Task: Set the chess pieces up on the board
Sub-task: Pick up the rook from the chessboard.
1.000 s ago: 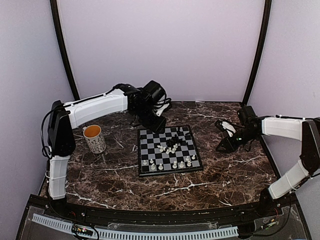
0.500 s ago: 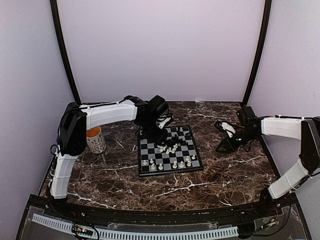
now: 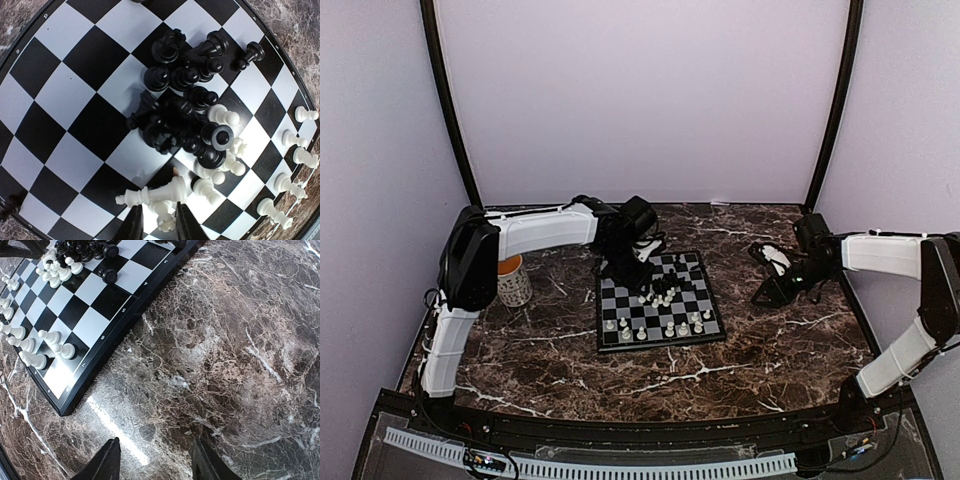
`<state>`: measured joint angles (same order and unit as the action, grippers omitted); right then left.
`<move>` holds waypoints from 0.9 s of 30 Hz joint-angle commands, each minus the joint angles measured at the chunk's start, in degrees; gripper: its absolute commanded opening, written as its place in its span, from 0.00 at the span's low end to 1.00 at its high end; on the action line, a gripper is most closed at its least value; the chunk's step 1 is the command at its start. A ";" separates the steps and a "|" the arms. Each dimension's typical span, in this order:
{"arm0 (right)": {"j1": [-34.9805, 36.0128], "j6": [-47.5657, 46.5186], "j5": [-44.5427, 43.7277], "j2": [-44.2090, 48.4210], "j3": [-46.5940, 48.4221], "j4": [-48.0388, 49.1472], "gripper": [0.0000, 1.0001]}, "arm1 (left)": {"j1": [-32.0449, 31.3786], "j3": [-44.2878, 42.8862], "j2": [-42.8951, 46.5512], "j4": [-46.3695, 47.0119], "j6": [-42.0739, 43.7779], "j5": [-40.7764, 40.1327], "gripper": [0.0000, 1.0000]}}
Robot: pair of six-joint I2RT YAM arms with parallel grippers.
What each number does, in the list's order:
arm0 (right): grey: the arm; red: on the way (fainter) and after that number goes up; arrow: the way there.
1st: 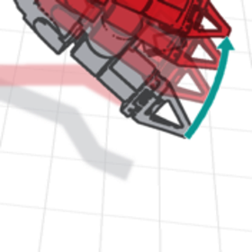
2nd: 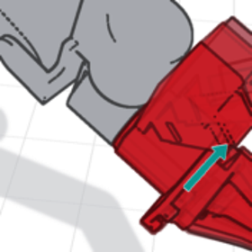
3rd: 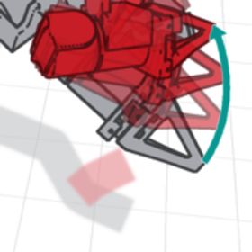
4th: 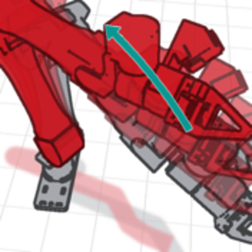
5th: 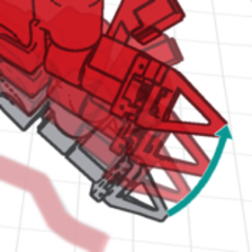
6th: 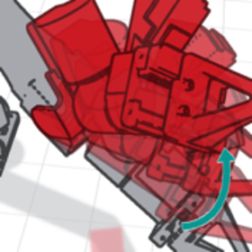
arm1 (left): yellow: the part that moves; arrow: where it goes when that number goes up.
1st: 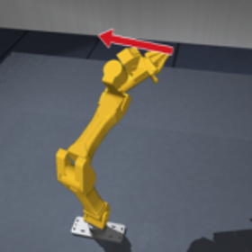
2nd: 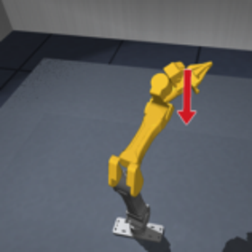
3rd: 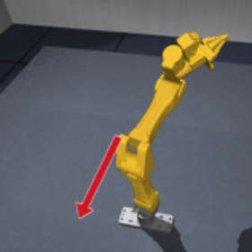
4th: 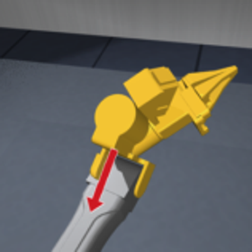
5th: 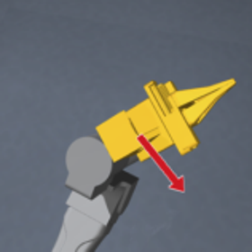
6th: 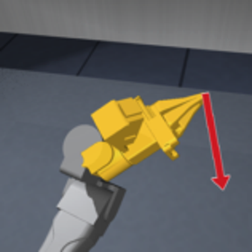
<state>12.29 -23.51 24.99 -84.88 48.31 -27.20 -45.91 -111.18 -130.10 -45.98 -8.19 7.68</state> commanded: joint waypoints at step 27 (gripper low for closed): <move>-0.25 -0.05 1.17 0.22 0.53 -0.48 0.51 | -3.78 15.25 19.66 -1.12 -2.81 -1.96 0.09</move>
<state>12.29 -23.49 25.08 -84.93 48.31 -27.24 -48.38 -100.97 -115.74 -47.97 -8.93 6.90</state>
